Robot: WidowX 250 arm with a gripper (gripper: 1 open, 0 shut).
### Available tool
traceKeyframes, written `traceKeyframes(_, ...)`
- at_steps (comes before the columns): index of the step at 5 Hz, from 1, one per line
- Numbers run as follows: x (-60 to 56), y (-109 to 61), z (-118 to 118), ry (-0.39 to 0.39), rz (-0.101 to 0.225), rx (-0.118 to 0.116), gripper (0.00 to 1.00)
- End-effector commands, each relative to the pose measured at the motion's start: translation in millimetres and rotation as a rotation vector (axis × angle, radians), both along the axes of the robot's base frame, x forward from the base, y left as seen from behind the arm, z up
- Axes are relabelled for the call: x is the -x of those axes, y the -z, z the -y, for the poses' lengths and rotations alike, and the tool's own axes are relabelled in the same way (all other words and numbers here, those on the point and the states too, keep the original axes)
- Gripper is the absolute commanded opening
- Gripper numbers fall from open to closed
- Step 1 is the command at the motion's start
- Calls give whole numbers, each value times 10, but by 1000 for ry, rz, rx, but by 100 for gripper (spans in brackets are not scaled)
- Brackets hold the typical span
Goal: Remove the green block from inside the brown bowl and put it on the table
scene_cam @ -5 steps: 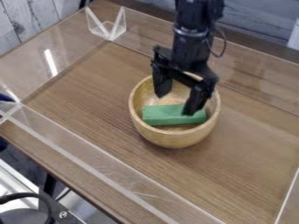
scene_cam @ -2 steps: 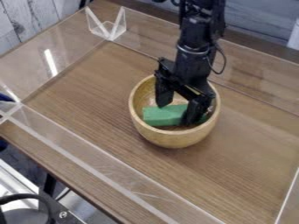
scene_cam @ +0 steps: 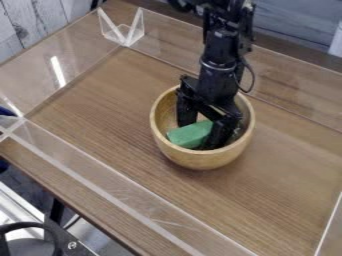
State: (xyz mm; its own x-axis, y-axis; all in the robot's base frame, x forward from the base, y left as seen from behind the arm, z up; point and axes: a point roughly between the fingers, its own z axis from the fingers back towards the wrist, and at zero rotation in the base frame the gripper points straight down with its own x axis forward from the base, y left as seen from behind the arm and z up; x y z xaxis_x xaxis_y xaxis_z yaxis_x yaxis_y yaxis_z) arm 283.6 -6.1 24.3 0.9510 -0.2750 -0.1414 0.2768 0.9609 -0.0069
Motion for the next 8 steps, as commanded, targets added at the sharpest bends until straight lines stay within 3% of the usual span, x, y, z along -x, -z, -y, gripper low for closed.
traceKeyframes(1, -102, 11, -2, 5, 32, 1, 0)
traceKeyframes(2, -118, 54, -8, 8, 29, 3, 100)
traceKeyframes(3, -122, 78, -17, 11, 33, 10, 0)
traceKeyframes(8, -78, 78, -14, 27, 54, 49, 0)
